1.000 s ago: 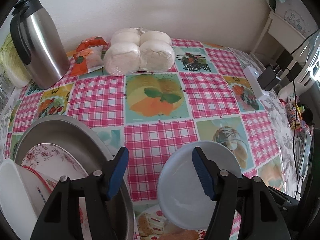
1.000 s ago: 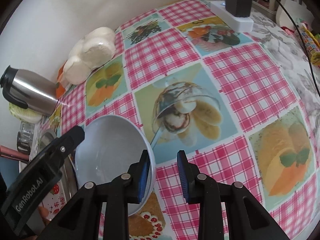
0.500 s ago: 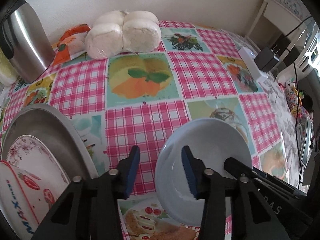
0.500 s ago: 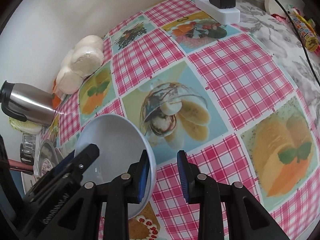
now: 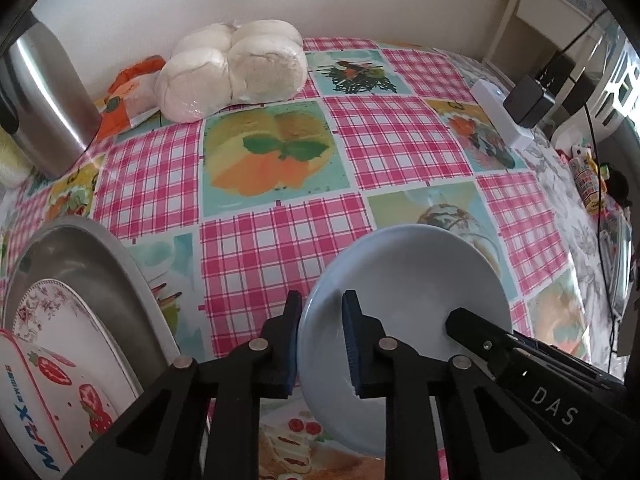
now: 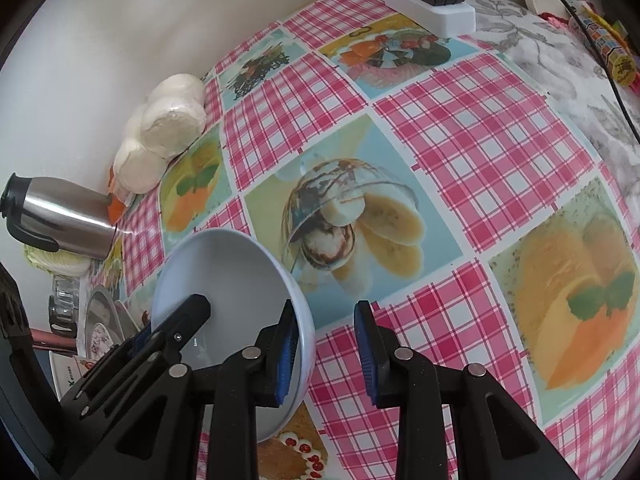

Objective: Organize plates and bowls
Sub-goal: 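Lift the pale round bowl with both grippers and carry it over the pan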

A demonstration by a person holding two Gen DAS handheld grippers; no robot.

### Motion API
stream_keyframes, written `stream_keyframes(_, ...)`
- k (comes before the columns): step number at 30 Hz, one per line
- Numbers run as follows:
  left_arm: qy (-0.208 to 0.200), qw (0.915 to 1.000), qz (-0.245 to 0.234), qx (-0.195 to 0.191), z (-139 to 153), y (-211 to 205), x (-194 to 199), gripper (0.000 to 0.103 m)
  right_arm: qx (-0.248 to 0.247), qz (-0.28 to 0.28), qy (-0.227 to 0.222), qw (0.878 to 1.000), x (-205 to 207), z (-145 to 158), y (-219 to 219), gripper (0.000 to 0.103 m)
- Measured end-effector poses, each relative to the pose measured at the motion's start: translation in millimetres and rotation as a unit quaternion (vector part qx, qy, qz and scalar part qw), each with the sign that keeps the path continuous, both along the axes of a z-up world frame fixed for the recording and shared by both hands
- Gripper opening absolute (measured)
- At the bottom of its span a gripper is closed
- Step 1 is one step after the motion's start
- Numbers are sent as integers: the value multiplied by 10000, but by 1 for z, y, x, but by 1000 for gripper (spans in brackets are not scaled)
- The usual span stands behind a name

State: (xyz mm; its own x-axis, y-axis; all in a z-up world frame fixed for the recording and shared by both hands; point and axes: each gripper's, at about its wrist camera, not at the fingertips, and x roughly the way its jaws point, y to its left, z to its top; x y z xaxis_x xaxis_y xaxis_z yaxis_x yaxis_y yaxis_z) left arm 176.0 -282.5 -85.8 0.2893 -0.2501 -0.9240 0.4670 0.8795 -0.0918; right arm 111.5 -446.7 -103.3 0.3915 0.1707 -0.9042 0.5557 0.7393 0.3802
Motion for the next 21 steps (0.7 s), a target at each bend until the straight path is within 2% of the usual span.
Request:
stream_keyframes(8, 3, 10000, 1, -89, -3, 1, 1, 21, 162, -14, -41, 9999, 1, -4, 2, 30)
stream_keyframes(10, 14, 9999, 3, -100, -3, 1, 1, 21, 117, -7, -41, 9999, 2, -3, 3, 27)
stream_keyframes(12, 11, 9999, 4, -109, -2, 1, 1, 20, 184, -20, -133, 9997, 2, -2, 3, 16)
stream_keyframes(21, 60, 9996, 82, -245, 4, 5, 2, 20, 168, 32, -171, 9997, 4, 3, 7, 16)
